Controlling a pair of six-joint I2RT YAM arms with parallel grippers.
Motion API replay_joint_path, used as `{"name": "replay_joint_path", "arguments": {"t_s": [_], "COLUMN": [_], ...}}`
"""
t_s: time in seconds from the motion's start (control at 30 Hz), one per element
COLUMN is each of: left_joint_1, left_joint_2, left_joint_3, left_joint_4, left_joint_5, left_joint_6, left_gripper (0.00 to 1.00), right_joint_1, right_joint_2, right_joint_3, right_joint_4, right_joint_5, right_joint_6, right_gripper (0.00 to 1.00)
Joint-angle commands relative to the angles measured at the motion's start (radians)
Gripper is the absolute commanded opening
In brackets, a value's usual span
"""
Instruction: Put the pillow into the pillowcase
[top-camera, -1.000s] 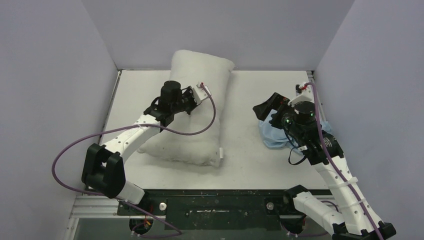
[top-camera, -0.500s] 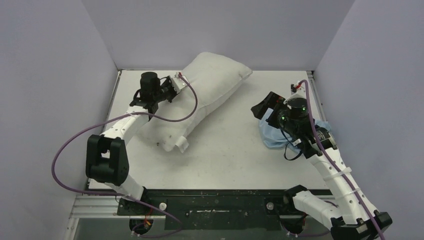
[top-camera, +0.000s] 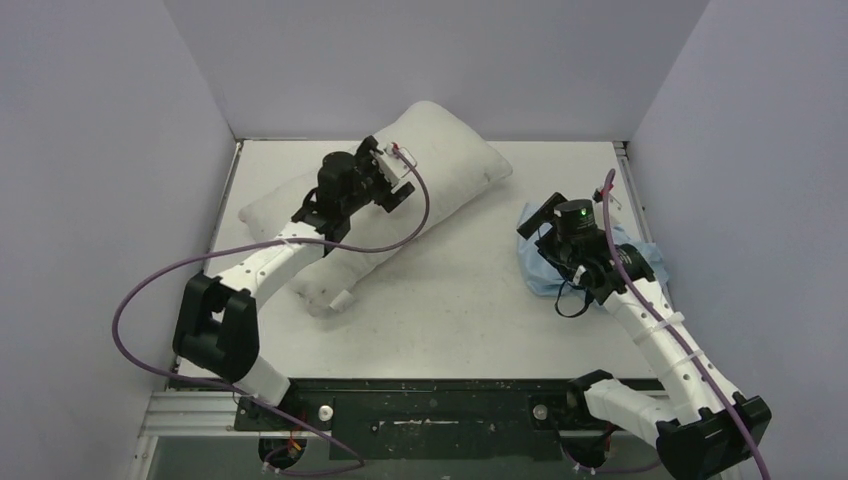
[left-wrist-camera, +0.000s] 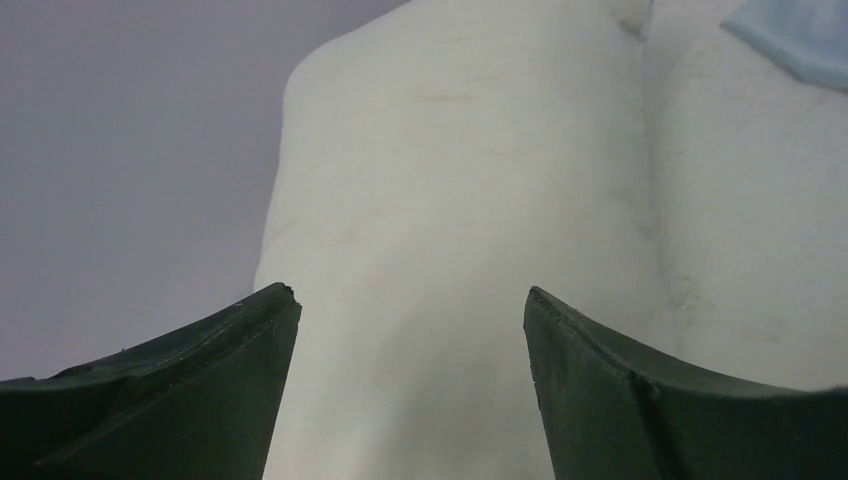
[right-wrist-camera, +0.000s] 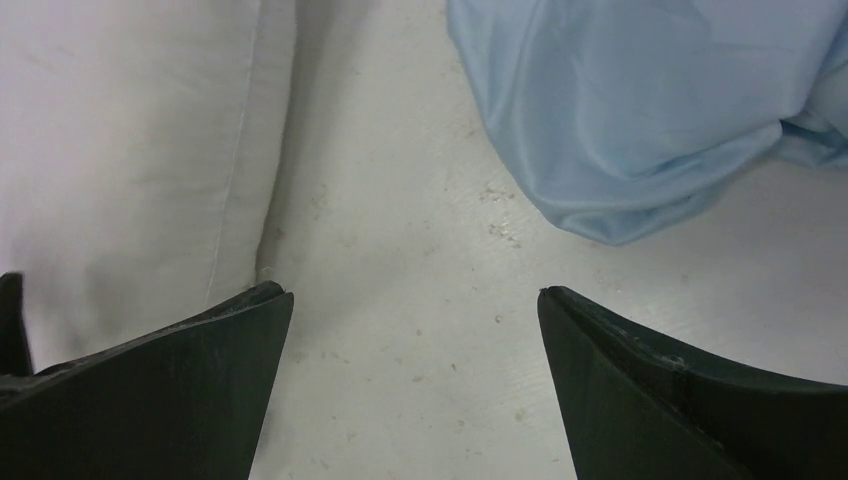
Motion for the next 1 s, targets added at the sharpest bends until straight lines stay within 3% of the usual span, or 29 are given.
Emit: {"name": "replay_joint_path", "arguments": {"t_s": [0.0,0.23,0.3,0.4,0.5,0.53,0.7,0.8,0.97], "left_joint_1": [-0.054,-0.071,-0.071,-0.074,-0.074,-0.074,-0.076,-0.079,-0.085], "left_joint_2": [-0.138,-0.268,-0.294,-0.339,-0.423,-0.461,-0.606,-0.62,-0.612], "left_joint_3": [-0.017,-0.043,-0.056,-0.122,-0.229,-0.28,-0.473,-0.463,-0.44], "left_joint_4": [0.006,-0.155,-0.219,-0.301,-0.284,-0.247,-0.112,-0.146,-0.198], "left_joint_5": [-0.141,-0.208,-0.181,-0.154,-0.186,-0.199,-0.242,-0.251,-0.251], "left_joint_6": [-0.193,-0.537,-0.621,-0.701,-0.782,-0.794,-0.772,-0.737,-0.704], "left_gripper": [0.82,0.89,0.97,0.97,0.97,0.97,0.97,0.97,0.97], "right_joint_1": [-0.008,-0.018,-0.031,-0.043,-0.062,-0.083,-0.158,-0.178,-0.21], "right_joint_2": [-0.018,0.04,0.063,0.09,0.105,0.109,0.127,0.137,0.16], "right_joint_3": [-0.076,-0.194,-0.231,-0.275,-0.34,-0.357,-0.399,-0.415,-0.427], "right_joint_4": [-0.017,0.049,0.116,0.147,0.253,0.286,0.361,0.382,0.39], "right_joint_5": [0.109,0.153,0.128,0.139,0.156,0.135,0.073,0.067,0.046], "right_joint_6": [0.151,0.17,0.115,0.12,0.074,0.059,0.047,0.057,0.075], "right_gripper": [0.99,0.98,0.95,0.9,0.85,0.85,0.62,0.57,0.41]}}
